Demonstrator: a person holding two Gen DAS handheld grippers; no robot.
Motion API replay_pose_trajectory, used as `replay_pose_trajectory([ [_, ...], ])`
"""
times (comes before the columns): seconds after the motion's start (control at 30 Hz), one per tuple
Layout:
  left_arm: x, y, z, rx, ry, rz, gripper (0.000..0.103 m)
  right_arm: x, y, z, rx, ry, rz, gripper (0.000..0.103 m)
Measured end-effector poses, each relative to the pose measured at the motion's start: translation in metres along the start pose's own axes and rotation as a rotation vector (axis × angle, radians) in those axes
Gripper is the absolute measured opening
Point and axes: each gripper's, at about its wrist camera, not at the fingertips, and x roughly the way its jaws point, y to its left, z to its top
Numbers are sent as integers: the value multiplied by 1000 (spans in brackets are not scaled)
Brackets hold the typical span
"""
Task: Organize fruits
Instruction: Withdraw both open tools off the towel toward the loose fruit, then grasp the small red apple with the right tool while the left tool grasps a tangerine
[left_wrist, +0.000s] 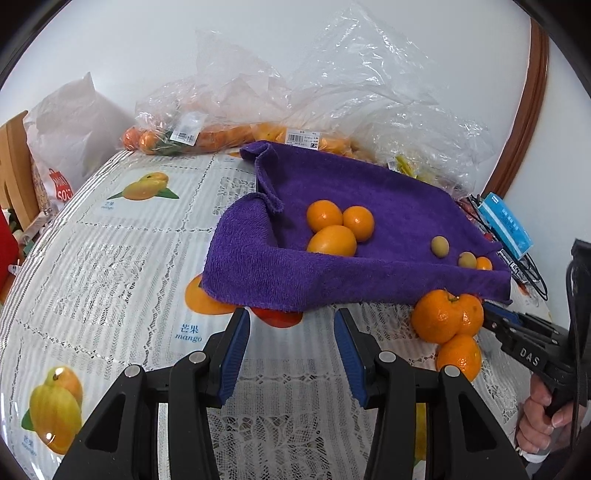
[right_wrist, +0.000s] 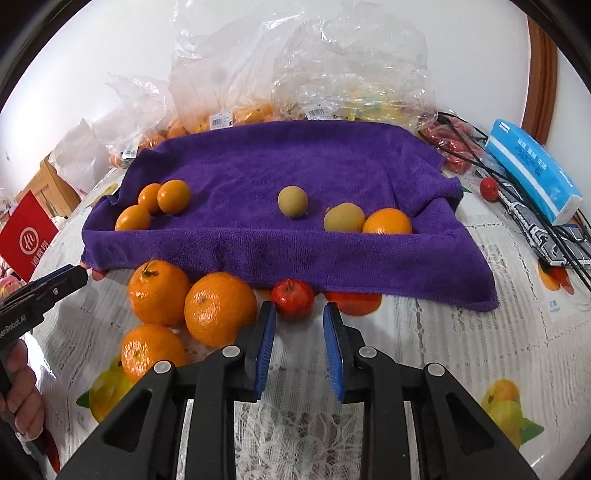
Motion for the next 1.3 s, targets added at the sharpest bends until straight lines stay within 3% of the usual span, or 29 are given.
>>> replay_pose_trajectory([
  [0.4, -2, 4, -1, -7, 22, -36, 45, 6, -7, 9, 22, -17, 10, 25],
  [0.73, -15, 7, -18, -1, 94, -96, 49, -61, -45, -6, 47, -129, -54, 24],
  [1.13, -16, -72, -27, 132, 117, -194, 50, -107, -80, -37, 98, -171, -108, 25],
  [1.3, -3, -102, -28, 173, 135, -182, 51, -113, -81, -53, 92, -162, -113, 24],
])
